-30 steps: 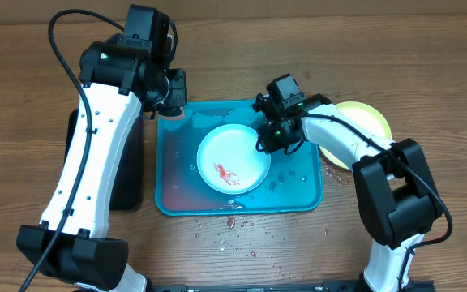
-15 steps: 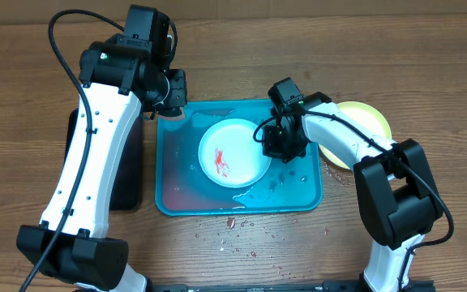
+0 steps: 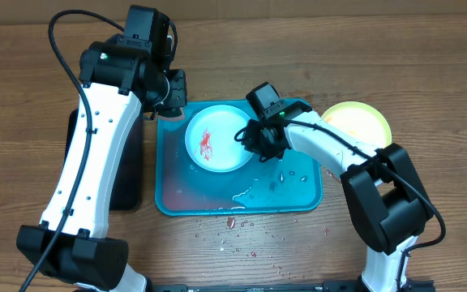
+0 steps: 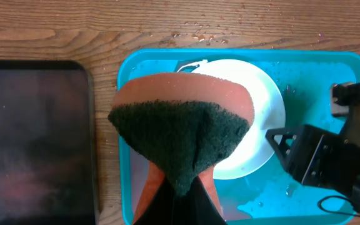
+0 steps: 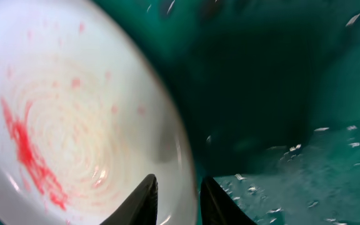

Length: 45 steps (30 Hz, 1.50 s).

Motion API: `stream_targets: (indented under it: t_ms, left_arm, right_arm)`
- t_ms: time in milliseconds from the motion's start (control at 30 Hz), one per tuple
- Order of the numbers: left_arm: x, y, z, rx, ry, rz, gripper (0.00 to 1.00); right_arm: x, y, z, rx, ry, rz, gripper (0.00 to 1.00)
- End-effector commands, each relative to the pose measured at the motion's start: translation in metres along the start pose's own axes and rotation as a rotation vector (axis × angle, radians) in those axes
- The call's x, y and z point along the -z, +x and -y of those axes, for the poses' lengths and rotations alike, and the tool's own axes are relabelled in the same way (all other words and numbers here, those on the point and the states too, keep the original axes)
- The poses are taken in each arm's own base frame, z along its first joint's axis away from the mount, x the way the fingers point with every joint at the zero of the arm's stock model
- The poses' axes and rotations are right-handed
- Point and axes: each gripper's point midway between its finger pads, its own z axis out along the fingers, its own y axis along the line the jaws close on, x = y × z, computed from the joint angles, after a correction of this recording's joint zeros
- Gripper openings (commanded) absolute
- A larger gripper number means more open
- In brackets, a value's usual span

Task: Clean dirty plates on tray and stack at the side
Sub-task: 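Bring the sponge with the left gripper onto the light-blue plate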

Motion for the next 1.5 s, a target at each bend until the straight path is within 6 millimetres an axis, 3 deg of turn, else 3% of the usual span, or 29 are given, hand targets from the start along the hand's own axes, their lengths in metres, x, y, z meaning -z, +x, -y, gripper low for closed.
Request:
stream_targets:
  t_ms: [0, 300, 467, 700, 933, 1033, 1133, 1300, 1467]
  left_arm:
    - [0.001, -0.002, -0.001, -0.008, 0.001, 0.005, 0.04]
    - [0.001, -0.002, -0.001, -0.008, 0.001, 0.005, 0.04]
    - [0.001, -0.002, -0.001, -0.008, 0.0, 0.006, 0.04]
    - [0.001, -0.002, 0.0, -0.01, 0.001, 0.006, 0.05]
    - [0.001, -0.004, 0.0, -0.01, 0.003, 0.012, 0.04]
    - [0.0, -0.004, 0.0, -0.01, 0.002, 0.011, 0.04]
    - [-0.001, -0.002, 0.0, -0.01, 0.0, 0.006, 0.04]
    - [-0.014, 0.005, -0.002, -0.01, -0.009, -0.036, 0.05]
    - [-0.042, 0.02, 0.0, -0.011, 0.002, -0.106, 0.04]
  right_arm:
    - [0.0, -0.016, 0.011, 0.0, 0.055, 0.084, 0.25]
    - [0.0, -0.022, 0.003, 0.073, 0.028, 0.109, 0.09]
    - [-0.001, -0.021, 0.001, 0.092, 0.025, 0.107, 0.1]
    - [-0.007, -0.015, 0.0, 0.095, 0.019, 0.08, 0.25]
    - [-0.022, -0.007, 0.002, 0.088, 0.013, 0.029, 0.25]
    - [-0.026, -0.002, 0.001, 0.073, 0.0, 0.002, 0.2]
    - [-0.026, -0.001, 0.002, 0.06, 0.006, -0.004, 0.04]
    - [-0.025, 0.005, 0.0, 0.046, -0.013, -0.037, 0.04]
    - [-0.025, 0.011, 0.004, 0.004, 0.001, -0.064, 0.04]
